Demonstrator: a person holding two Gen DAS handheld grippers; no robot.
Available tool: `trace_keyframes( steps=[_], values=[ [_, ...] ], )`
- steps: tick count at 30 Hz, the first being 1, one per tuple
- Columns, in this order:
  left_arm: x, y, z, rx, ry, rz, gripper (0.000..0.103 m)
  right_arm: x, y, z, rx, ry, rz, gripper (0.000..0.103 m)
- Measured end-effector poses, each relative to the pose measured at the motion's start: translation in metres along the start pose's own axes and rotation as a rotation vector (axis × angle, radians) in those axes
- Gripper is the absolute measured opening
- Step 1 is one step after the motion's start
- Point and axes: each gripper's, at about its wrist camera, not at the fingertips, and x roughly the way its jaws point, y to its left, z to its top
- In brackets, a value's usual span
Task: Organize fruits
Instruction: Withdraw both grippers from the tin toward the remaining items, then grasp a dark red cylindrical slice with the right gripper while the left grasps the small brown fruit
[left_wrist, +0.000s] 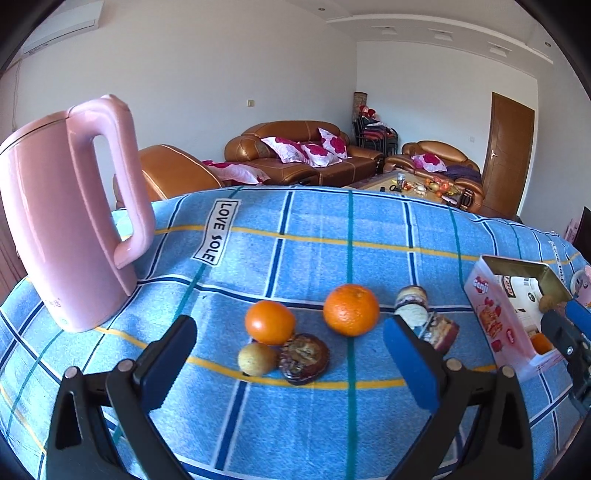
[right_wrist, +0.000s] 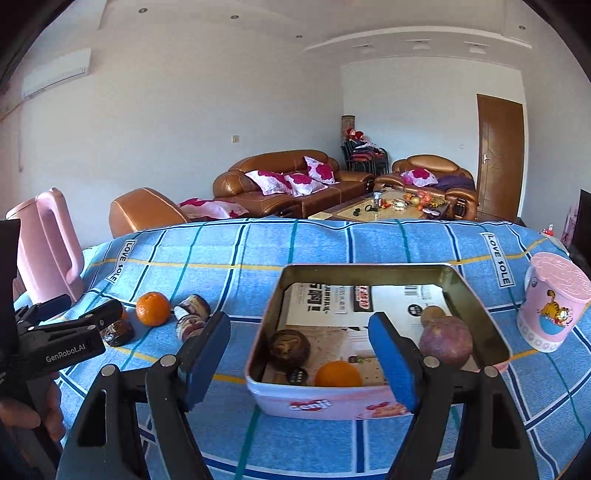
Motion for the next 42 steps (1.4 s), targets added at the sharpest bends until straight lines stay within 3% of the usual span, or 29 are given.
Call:
trace_keyframes(
  steps=[4,12,17,21,27,28,29,33,37,42],
  values=[
    [0.004,0.027,0.006,-0.02,-0.002,0.028,0.103,0.011,0.028,0.0,-0.048,0.039,0.041,0.078],
    [0.013,0.086,0.011,-0.104,0.031,0.014,0.103,0.043,0.081,0.003,-0.16,0.118,0.087,0.078],
    [0.017,0.091,0.01,-0.045,0.069,-0.033,0.103,0.071,0.092,0.007,-0.173,0.202,0.077,0.075],
    [0.021,0.089,0.008,0.009,0.104,-0.057,0.103,0.092,0.101,0.005,-0.209,0.291,0.078,0.056],
    [0.024,0.083,0.005,0.021,0.149,-0.15,0.102,0.114,0.098,-0.002,-0.174,0.409,0.088,0.055],
    [0.024,0.08,0.004,0.035,0.154,-0.157,0.101,0.113,0.095,-0.001,-0.159,0.409,0.092,0.053],
    [0.024,0.077,0.003,0.05,0.156,-0.163,0.098,0.112,0.094,-0.001,-0.159,0.406,0.087,0.045],
    [0.023,0.069,0.0,0.082,0.165,-0.22,0.089,0.097,0.095,-0.006,-0.17,0.391,0.13,0.045],
    [0.024,0.063,-0.004,0.113,0.184,-0.247,0.08,0.062,0.093,-0.005,-0.139,0.268,0.174,0.045],
    [0.035,0.052,-0.012,0.178,0.222,-0.202,0.067,0.043,0.086,-0.008,-0.091,0.228,0.224,0.045]
  ],
)
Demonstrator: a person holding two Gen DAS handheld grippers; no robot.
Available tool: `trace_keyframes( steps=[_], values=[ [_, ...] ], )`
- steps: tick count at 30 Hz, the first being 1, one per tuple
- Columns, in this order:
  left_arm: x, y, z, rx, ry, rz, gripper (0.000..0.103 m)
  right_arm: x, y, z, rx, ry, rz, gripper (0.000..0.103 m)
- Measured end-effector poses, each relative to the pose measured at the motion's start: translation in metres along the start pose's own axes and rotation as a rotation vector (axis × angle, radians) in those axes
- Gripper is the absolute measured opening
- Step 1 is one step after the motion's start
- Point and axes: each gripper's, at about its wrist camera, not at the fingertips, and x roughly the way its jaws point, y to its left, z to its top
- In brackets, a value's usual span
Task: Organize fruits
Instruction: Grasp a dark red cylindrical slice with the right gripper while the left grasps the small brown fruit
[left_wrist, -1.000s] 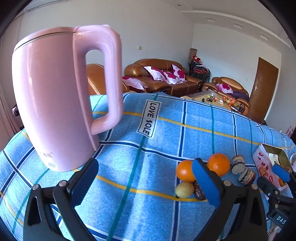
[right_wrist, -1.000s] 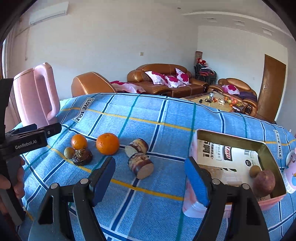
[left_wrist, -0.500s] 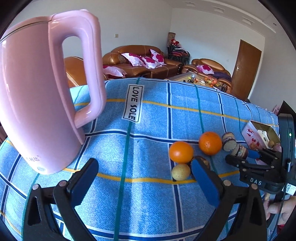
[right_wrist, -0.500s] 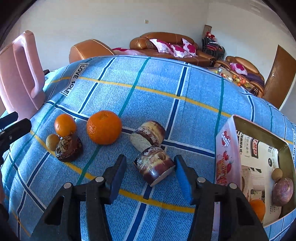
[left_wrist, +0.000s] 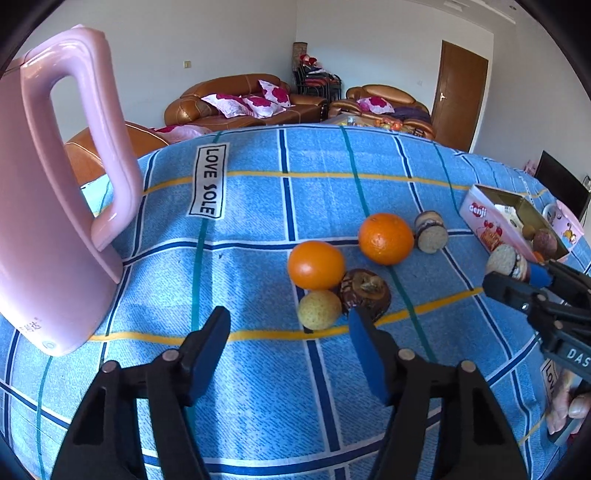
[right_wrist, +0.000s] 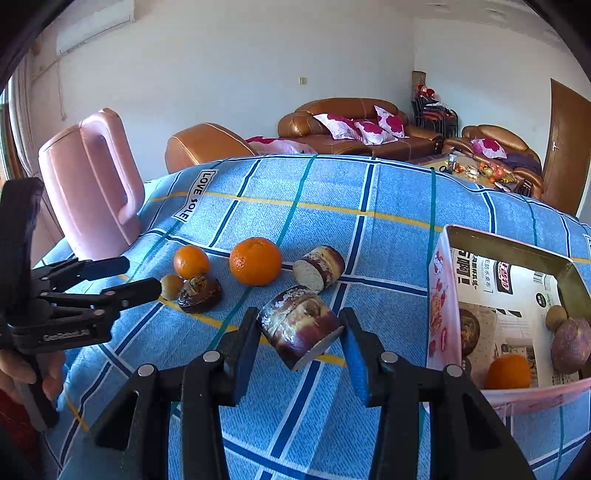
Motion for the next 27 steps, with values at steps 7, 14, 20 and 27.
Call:
trace_keyframes(
  steps=[7,14,20,27],
  values=[
    [0.021,-0.001,0.01,-0.039,0.057,0.024,0.066,0.007,-0.003,0.0,0.027,0.022,0.029,0.045],
    [0.025,-0.015,0.015,0.007,0.068,0.05,0.045,0.008,-0.012,0.001,0.049,0.03,0.046,0.046],
    [0.014,-0.012,0.009,-0.016,0.05,0.044,0.028,0.007,-0.014,0.0,0.05,0.019,0.045,0.046],
    [-0.02,-0.004,0.008,-0.137,-0.144,0.169,0.028,-0.01,-0.015,-0.001,0.049,-0.077,0.012,0.046]
  ],
)
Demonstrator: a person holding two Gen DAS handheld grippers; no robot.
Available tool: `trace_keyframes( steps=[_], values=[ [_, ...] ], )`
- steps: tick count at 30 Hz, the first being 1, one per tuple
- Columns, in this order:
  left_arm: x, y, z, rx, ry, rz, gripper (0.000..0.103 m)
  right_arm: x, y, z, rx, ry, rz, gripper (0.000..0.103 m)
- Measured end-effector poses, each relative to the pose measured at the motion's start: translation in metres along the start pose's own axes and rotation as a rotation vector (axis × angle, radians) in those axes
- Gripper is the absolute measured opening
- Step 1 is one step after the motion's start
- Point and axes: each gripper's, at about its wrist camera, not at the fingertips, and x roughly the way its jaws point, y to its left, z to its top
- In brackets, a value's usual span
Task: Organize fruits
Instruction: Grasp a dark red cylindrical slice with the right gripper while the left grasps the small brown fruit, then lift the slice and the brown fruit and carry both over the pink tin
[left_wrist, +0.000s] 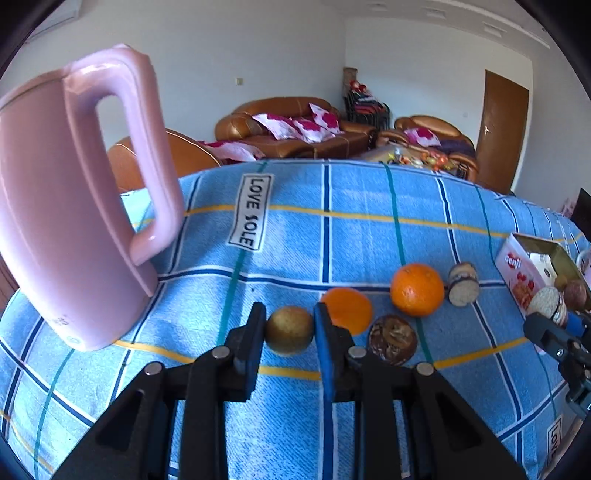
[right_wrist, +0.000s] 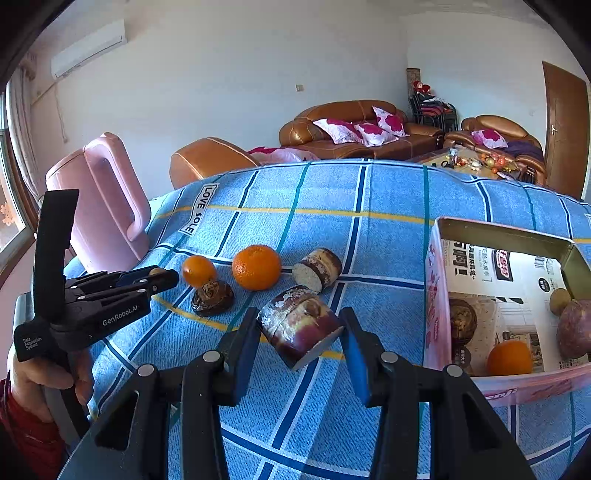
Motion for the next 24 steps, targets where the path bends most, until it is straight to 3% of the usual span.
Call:
trace_keyframes(
  steps=[5,10,24],
  values=[
    [-0.015,-0.005,0.002,-0.059,-0.094,0.036,0.028,-0.018,0.001,0.004,-0.046,-0.119,-0.1,0.046],
    [-0.024,-0.028,-0.001,-0.066,-0.136,0.054,0.028,-0.03,0.003,0.006,-0.087,-0.201,-0.174,0.046],
    [-0.042,-0.085,-0.009,0.004,-0.193,0.071,0.028,-0.039,-0.018,0.0,-0.066,-0.185,-0.2,0.046]
  ],
)
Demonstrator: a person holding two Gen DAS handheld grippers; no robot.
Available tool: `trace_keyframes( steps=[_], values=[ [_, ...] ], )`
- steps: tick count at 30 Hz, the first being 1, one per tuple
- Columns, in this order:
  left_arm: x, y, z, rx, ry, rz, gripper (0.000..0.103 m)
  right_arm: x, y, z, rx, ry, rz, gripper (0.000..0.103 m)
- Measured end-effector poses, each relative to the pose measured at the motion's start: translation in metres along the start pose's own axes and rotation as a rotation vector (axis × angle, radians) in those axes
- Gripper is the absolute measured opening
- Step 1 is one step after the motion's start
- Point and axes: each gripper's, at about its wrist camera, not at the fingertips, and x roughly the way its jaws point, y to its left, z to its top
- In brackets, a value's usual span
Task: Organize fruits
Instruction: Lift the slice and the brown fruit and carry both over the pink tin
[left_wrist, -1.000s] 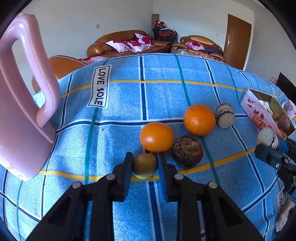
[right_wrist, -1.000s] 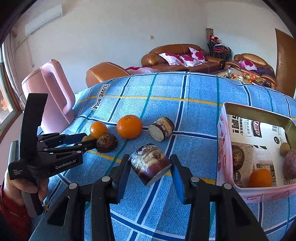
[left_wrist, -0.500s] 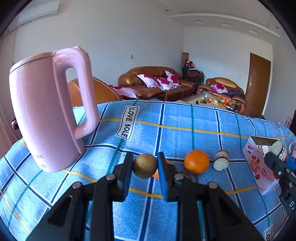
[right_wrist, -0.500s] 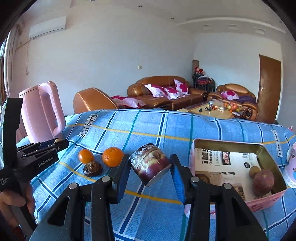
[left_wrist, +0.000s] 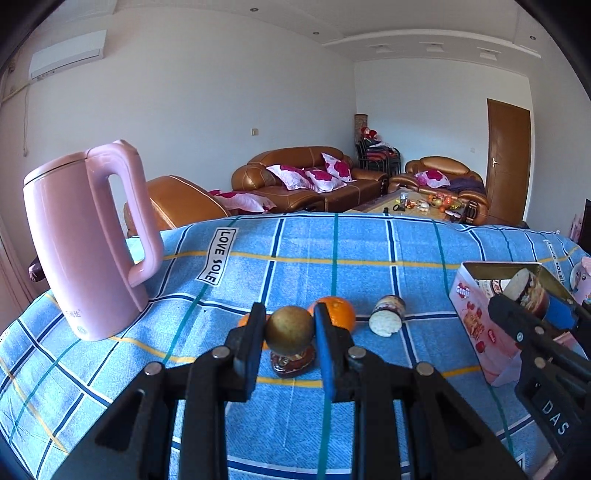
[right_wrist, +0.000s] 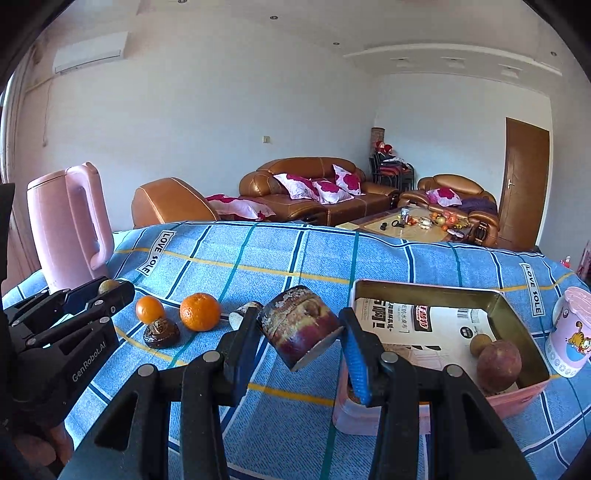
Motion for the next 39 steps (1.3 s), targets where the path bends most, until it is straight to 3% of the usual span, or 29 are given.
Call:
trace_keyframes(
  steps=[19,39],
  values=[
    [-0.009,-0.066,0.003,0.047,-0.019,-0.068,0.028,-0.015,-0.07,-0.003,0.023,-0.015,-0.099,0.046],
    [0.002,-0.152,0.014,0.098,0.003,-0.238,0.028,-0.02,-0.168,0.002,0.139,-0.028,-0.241,0.046]
  ],
)
